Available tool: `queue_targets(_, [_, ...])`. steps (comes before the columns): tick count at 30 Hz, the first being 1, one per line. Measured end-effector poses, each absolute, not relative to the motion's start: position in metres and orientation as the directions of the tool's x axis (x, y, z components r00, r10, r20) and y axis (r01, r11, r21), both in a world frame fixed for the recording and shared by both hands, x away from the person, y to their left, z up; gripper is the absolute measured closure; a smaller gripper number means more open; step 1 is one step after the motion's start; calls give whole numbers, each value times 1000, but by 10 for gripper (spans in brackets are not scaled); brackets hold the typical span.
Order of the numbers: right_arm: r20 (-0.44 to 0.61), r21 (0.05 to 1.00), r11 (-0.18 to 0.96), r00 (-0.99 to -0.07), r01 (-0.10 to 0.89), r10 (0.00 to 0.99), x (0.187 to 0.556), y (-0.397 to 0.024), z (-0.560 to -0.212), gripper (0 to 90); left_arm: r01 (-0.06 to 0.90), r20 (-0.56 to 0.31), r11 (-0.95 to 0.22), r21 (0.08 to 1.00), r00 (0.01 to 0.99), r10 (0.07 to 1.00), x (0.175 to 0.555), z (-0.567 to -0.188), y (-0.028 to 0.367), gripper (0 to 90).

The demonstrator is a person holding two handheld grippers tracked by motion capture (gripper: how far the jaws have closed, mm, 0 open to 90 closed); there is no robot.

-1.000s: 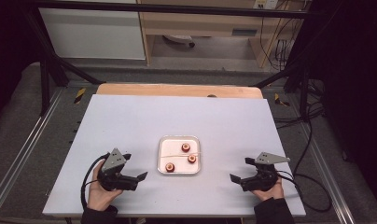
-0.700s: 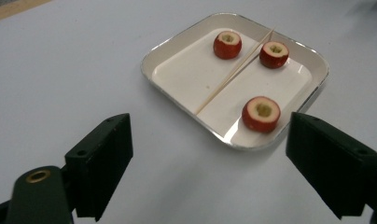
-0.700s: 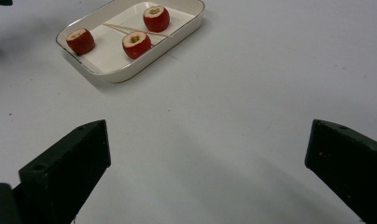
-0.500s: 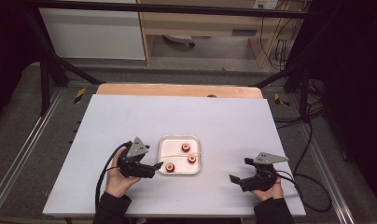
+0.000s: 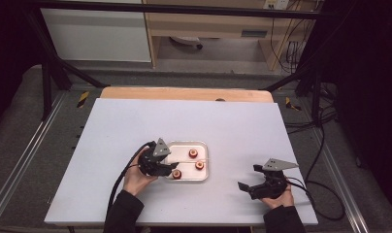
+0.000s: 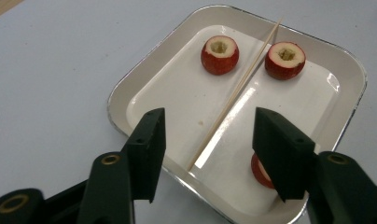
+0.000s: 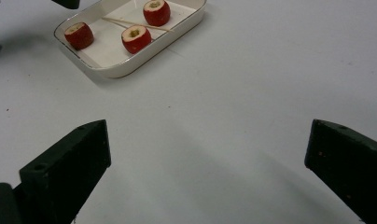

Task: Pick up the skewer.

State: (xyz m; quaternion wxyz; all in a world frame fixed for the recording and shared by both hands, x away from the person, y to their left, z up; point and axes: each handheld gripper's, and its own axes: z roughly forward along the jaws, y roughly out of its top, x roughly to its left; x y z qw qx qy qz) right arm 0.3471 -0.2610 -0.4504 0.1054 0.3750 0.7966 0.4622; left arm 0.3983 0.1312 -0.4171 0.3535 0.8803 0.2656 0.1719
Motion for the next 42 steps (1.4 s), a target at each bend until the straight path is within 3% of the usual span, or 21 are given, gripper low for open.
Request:
queue_targets(16, [182, 812, 296, -699, 504, 691, 347, -260, -451, 9, 319, 71, -669, 672, 871, 486, 423, -435, 109, 664])
queue_targets(21, [181, 812, 298, -701, 502, 690, 347, -260, -452, 9, 306, 70, -678, 668, 881, 468, 425, -435, 106, 760])
queue_targets(42, [180, 811, 300, -702, 503, 689, 347, -260, -452, 10, 286, 54, -699, 656, 905, 422, 425, -437, 107, 882])
